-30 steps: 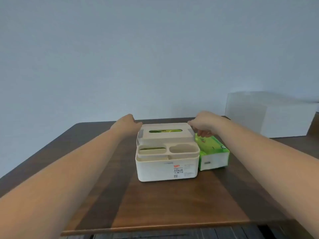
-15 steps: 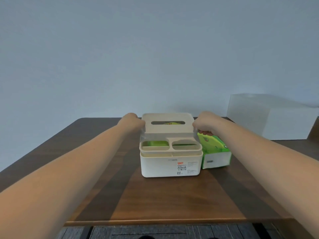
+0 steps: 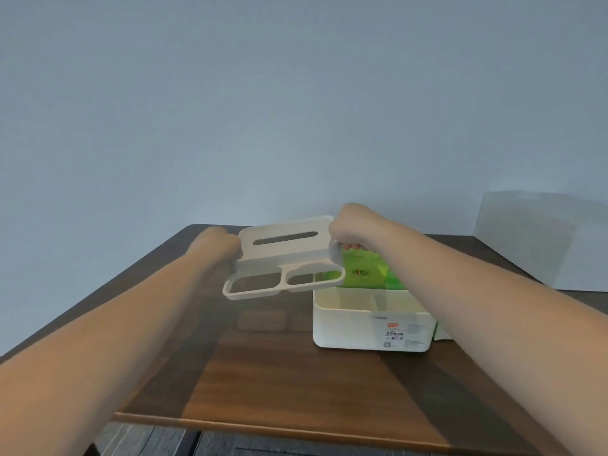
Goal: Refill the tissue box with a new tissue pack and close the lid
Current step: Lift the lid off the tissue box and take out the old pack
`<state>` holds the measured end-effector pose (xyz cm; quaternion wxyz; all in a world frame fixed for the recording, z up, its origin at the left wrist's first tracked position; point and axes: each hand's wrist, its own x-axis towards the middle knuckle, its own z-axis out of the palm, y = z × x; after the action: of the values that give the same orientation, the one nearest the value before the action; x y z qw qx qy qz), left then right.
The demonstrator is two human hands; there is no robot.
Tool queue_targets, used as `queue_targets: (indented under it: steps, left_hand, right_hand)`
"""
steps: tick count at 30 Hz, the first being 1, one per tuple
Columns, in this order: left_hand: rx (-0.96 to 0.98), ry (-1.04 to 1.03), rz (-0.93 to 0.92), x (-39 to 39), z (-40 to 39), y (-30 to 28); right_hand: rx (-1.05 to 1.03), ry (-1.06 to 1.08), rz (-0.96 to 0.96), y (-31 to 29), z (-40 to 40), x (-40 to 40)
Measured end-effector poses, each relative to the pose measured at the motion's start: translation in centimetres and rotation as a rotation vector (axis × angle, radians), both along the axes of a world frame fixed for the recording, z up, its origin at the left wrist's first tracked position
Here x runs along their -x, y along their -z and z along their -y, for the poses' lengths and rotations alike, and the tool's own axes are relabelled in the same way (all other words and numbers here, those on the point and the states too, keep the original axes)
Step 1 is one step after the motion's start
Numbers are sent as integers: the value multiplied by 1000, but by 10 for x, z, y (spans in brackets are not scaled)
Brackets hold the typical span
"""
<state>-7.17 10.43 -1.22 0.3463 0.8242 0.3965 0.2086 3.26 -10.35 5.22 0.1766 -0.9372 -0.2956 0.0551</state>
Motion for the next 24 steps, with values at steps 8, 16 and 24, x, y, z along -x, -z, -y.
queue_targets:
  steps: [8,16,24]
  left_hand:
    - [-43,-89,-165,37,-52,21]
    - [-71,-121,-348,46,-77,48]
    - [-164,-81,-405,41,-83,64]
  right_hand:
    - [154,-113,28,24,-70,21]
    - [500,-218,86,62,-118,24]
    - [567,-207,64,81,-124,19]
